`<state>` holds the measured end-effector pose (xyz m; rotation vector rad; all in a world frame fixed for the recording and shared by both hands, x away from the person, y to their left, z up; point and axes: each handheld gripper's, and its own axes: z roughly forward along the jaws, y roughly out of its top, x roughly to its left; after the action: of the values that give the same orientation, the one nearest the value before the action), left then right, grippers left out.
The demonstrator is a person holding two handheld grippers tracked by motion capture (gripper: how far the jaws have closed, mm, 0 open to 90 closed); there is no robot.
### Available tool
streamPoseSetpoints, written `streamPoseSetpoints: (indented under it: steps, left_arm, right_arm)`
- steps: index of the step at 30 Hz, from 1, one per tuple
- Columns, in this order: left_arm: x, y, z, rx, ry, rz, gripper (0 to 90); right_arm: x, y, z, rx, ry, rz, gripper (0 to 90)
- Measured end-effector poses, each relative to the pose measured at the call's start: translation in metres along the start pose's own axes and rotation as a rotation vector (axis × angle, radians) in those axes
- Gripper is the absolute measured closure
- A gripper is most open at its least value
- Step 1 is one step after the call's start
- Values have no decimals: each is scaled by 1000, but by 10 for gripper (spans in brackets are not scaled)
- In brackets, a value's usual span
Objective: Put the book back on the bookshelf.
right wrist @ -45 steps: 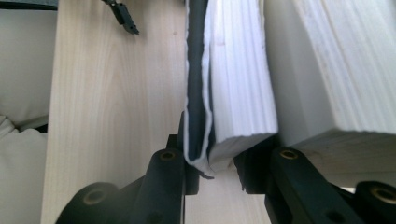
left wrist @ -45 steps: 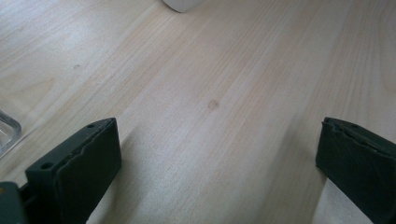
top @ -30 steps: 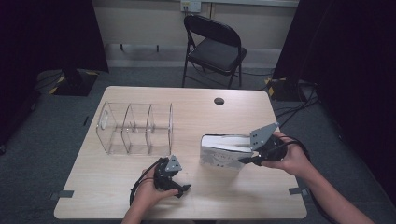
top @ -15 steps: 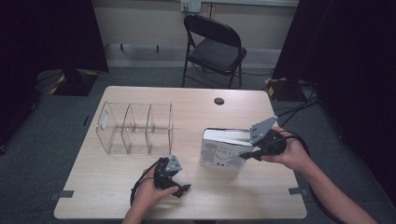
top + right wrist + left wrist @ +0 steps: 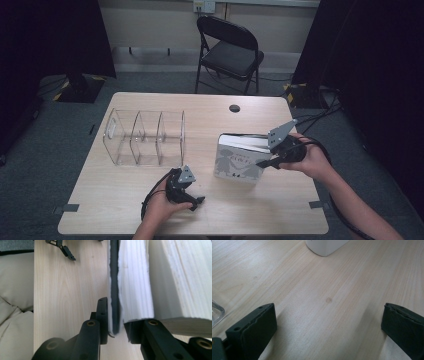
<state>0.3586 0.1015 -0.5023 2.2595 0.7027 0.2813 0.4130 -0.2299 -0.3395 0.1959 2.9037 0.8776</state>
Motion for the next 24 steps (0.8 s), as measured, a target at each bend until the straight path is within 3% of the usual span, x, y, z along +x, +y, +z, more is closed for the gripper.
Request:
streamPoseSetpoints:
  steps: [2, 3, 8, 11, 14, 16, 18, 20, 24]
  left_arm:
    - [0, 0, 0, 1, 4, -2, 0]
    - [0, 1, 0, 1, 3, 0, 0]
    - [-1, 2, 1, 3, 7, -9, 0]
    - [-1, 5, 2, 28, 14, -15, 0]
    - [-2, 9, 1, 56, 12, -16, 12]
    - [-3, 12, -1, 71, 10, -16, 62]
    - [-2, 15, -3, 86, 15, -22, 168]
    - [-1, 17, -3, 101, 12, -30, 179]
    - [1, 22, -3, 134, -6, 1, 210]
  right_arm:
    - [-1, 0, 0, 3, 6, 12, 755]
    - [-3, 0, -1, 7, 13, 41, 754]
    - [-5, 1, 0, 17, 22, 52, 750]
    - [-6, 2, -1, 22, 31, 84, 745]
    - [-6, 2, -1, 28, 28, 79, 741]
    - [-6, 2, -1, 25, 27, 79, 735]
    - [-6, 1, -2, 26, 31, 89, 727]
    - [-6, 0, -3, 24, 28, 86, 717]
    - [-5, -2, -5, 31, 19, 87, 705]
